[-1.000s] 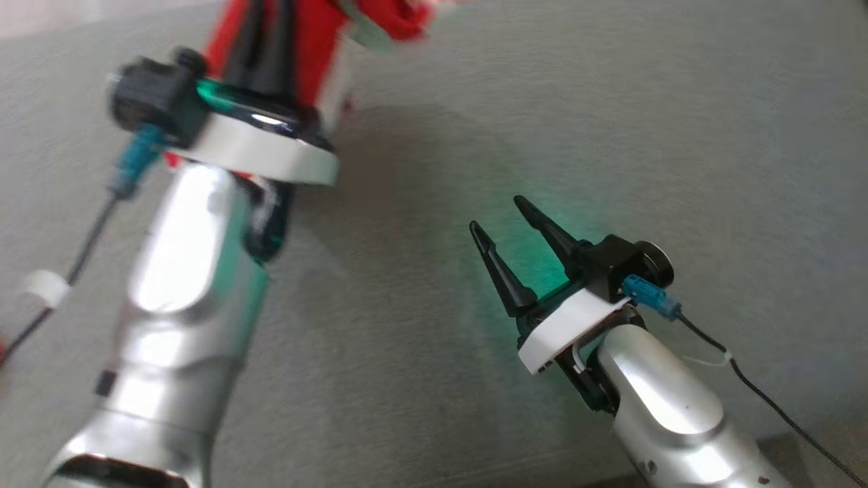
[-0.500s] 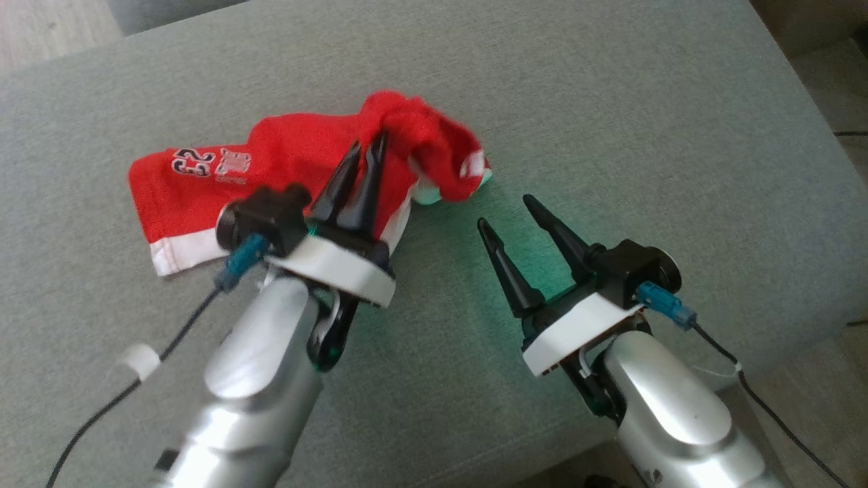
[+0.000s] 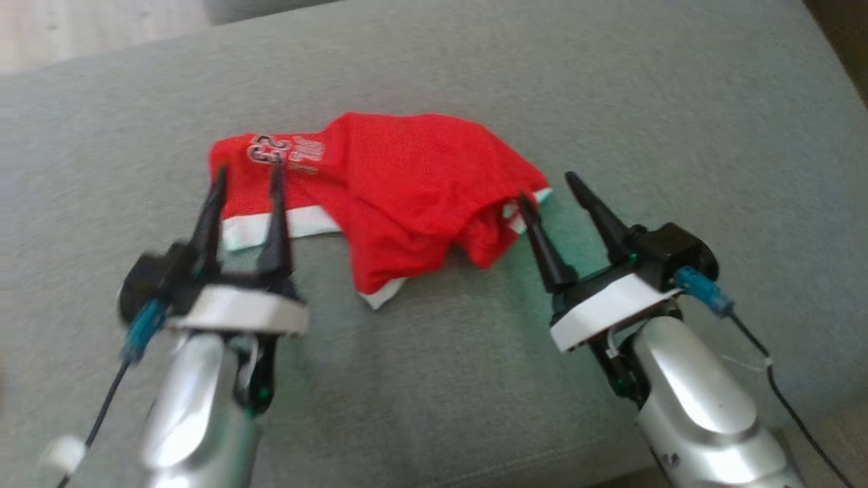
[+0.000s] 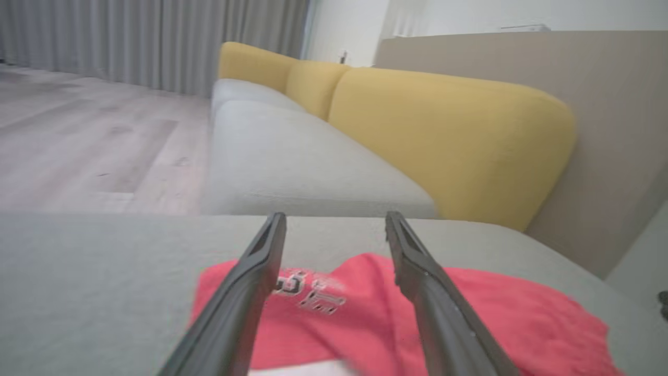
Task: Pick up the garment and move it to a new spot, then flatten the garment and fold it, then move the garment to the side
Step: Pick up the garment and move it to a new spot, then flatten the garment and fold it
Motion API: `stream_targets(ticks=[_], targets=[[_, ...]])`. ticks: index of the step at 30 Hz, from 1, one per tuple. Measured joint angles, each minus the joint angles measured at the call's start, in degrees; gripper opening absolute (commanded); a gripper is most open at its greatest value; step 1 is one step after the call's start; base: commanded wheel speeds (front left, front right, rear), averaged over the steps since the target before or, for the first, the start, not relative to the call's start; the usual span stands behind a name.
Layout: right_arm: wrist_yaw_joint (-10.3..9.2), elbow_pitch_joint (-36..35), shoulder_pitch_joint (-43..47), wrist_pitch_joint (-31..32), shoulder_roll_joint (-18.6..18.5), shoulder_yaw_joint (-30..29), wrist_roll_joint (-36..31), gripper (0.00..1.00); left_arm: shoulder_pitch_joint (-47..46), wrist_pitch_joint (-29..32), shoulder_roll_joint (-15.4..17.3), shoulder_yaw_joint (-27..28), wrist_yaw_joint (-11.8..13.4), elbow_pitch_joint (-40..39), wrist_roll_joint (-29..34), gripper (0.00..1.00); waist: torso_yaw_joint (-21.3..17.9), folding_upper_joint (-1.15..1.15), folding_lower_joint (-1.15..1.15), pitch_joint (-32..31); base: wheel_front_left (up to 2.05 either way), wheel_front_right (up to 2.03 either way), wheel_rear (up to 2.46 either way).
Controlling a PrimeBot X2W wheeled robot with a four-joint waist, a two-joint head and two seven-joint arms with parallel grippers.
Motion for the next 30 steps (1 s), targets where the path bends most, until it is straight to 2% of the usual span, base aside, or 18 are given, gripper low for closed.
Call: stream_targets(ticks=[5, 13, 22, 30], targets=[[0.0, 0.1, 1.8, 0.0, 0.0, -4.2, -1.3, 1.0, 7.1, 0.0, 0.0, 5.9, 0.2, -2.6, 2.7, 1.0, 3.8, 0.0, 0.0, -1.8, 0.0, 0.0, 0.0], [0.0, 0.8, 6.9, 0.0, 0.2, -9.7, -3.1, 1.0, 17.1, 0.0, -0.1, 9.3, 1.5, -3.6, 2.7, 1.0, 8.8, 0.0, -0.01, -6.3, 0.0, 0.0, 0.0], [0.0, 2.4, 11.9, 0.0, 0.3, -10.9, -4.1, 1.0, 24.1, 0.1, 0.0, 8.3, 1.5, -3.5, 2.9, 1.0, 11.8, 0.0, -0.01, -11.4, 0.0, 0.0, 0.0], [0.0, 2.9, 12.7, 0.0, 0.3, -9.8, -4.5, 1.0, 24.8, 0.1, 0.0, 5.1, 1.5, -3.5, 2.6, 1.0, 11.7, 0.0, 0.0, -11.9, 0.0, 0.0, 0.0]])
